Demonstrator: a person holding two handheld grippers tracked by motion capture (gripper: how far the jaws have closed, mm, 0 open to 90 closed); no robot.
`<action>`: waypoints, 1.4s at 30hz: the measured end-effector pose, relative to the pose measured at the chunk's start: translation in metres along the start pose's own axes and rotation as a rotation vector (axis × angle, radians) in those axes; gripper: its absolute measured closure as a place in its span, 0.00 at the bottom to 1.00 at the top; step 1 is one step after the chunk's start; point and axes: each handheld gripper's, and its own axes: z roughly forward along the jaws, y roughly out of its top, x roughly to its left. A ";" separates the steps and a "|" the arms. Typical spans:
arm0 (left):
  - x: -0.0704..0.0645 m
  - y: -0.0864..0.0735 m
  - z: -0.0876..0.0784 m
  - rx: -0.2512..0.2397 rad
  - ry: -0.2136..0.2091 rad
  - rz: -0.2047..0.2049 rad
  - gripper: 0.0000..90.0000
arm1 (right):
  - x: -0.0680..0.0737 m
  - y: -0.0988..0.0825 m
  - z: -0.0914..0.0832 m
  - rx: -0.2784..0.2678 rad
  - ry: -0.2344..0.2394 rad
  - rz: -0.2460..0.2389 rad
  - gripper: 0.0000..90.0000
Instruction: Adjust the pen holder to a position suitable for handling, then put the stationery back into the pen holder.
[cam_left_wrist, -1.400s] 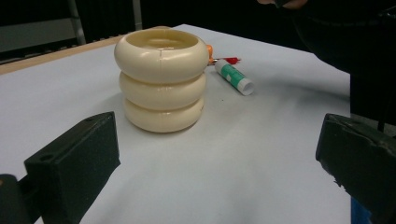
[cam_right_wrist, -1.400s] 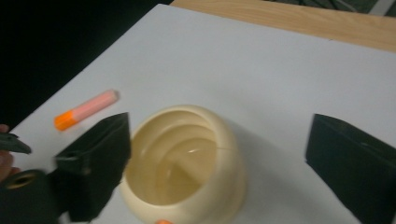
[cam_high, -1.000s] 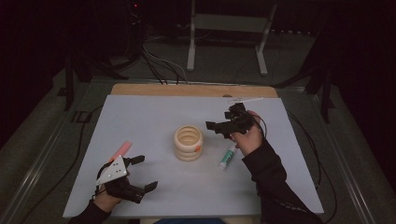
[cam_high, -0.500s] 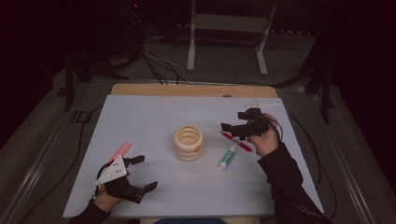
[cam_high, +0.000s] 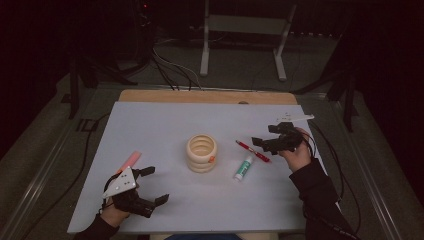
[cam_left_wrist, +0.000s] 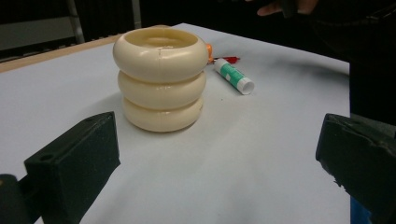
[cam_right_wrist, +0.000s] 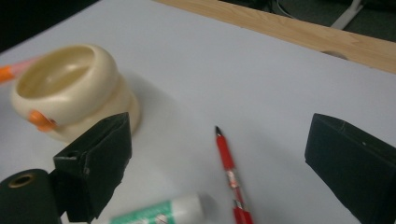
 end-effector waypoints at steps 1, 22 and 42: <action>0.000 0.000 0.000 -0.001 0.000 -0.001 0.00 | -0.003 -0.004 0.000 0.003 0.003 -0.018 0.08; 0.002 0.000 0.003 0.004 -0.011 0.002 0.00 | -0.022 -0.027 0.005 0.026 0.060 -0.032 0.04; 0.000 0.000 0.002 0.007 -0.006 0.009 0.00 | -0.012 -0.030 0.019 0.052 0.030 -0.051 0.20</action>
